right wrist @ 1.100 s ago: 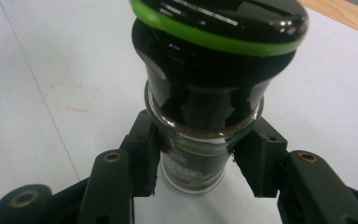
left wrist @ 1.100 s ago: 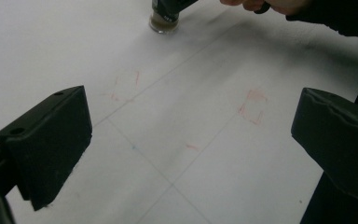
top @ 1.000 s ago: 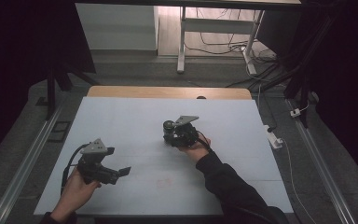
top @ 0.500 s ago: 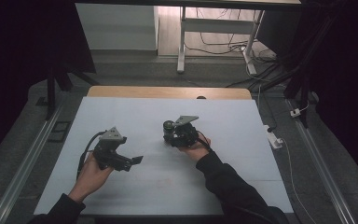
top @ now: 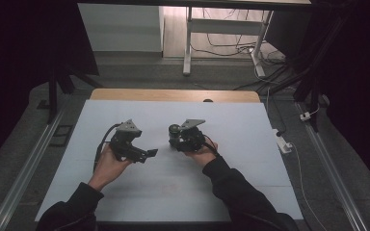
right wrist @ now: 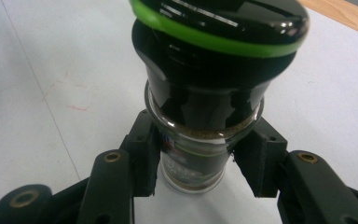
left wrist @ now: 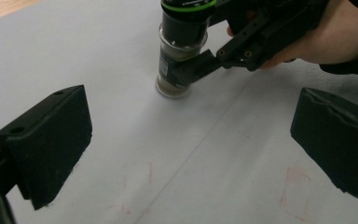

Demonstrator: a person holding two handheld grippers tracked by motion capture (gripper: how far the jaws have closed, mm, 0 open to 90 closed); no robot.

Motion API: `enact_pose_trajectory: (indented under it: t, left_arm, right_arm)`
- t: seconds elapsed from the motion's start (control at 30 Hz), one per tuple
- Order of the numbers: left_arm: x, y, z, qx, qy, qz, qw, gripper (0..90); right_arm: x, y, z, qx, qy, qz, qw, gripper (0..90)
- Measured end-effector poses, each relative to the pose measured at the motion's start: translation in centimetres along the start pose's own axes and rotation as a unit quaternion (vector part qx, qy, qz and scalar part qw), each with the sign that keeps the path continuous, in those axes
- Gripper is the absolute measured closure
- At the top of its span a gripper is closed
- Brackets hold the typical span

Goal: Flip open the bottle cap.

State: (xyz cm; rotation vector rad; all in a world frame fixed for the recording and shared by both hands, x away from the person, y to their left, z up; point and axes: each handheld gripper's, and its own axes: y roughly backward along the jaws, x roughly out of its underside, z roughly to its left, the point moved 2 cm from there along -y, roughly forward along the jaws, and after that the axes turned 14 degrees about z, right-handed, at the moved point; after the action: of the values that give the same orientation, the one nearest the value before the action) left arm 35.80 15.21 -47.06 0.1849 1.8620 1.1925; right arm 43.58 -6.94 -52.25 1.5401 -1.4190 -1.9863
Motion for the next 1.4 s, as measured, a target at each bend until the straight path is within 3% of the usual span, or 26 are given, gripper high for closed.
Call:
enact_pose_trajectory:
  t: [0.5,0.73,0.77,1.23,1.4]
  left_arm:
    - [-2.6,-3.2,1.1,-0.009,-0.018,0.016,0.9997,1.0]
    - [-3.2,-3.9,1.2,-0.010,-0.029,0.017,0.9994,10.0]
    - [-3.3,-3.8,1.1,-0.006,-0.040,0.016,0.9991,19.4]
    - [-4.3,-3.7,0.0,0.027,-0.076,0.007,0.9967,85.9]
    - [-4.8,-4.4,-0.2,0.030,-0.076,0.014,0.9965,88.7]
  right_arm:
    - [0.0,0.0,0.0,-0.001,0.000,-0.001,1.0000,53.0]
    - [0.0,0.0,0.0,-0.001,0.002,-0.001,1.0000,53.0]
    - [0.0,0.0,0.0,-0.001,0.002,-0.001,1.0000,53.0]
    - [0.0,0.0,0.0,-0.003,0.001,-0.002,1.0000,53.0]
    - [0.0,0.0,-0.1,-0.003,0.001,-0.002,1.0000,53.0]
